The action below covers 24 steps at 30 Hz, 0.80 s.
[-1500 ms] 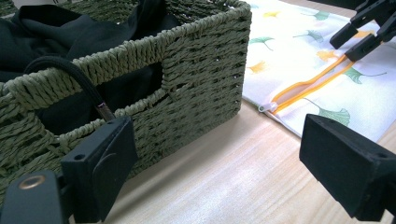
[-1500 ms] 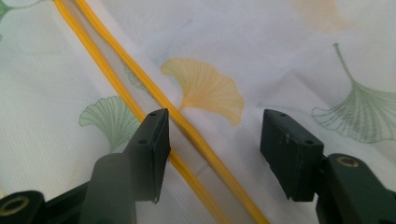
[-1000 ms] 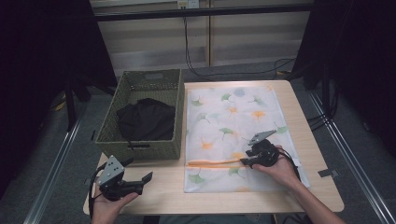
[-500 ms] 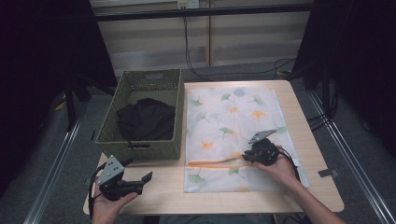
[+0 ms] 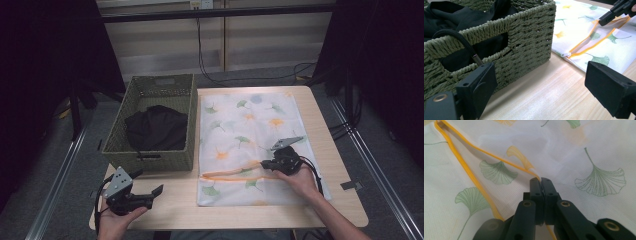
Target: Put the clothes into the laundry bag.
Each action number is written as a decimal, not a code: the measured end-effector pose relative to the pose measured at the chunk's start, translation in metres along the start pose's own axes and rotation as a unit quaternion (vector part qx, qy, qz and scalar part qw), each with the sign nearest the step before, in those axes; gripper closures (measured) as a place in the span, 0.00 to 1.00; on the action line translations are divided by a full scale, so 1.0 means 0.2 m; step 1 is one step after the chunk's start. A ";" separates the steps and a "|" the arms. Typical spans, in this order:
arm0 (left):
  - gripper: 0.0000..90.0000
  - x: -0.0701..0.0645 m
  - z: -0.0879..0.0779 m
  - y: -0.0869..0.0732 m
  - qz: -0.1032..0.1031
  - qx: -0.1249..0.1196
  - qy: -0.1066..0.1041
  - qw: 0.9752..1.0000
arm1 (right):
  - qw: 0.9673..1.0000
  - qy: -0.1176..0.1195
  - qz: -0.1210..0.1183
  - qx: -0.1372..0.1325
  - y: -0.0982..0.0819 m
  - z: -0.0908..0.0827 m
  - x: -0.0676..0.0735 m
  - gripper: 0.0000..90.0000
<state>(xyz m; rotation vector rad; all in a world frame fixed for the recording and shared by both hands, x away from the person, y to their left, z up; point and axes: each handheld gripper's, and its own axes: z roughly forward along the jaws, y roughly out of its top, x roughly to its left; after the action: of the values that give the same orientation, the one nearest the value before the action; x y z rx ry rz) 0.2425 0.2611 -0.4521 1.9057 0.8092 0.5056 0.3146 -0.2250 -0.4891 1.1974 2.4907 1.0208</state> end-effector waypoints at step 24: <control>0.12 0.00 -0.02 0.00 -0.002 -0.008 0.008 1.000 | 0.994 0.015 0.020 -0.110 0.04 -0.13 0.00 1.00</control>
<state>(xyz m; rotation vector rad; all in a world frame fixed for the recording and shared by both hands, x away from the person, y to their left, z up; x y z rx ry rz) 0.2401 0.2636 -0.4495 1.8867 0.8162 0.5253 0.3084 -0.2351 -0.4651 1.1748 2.3109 1.2935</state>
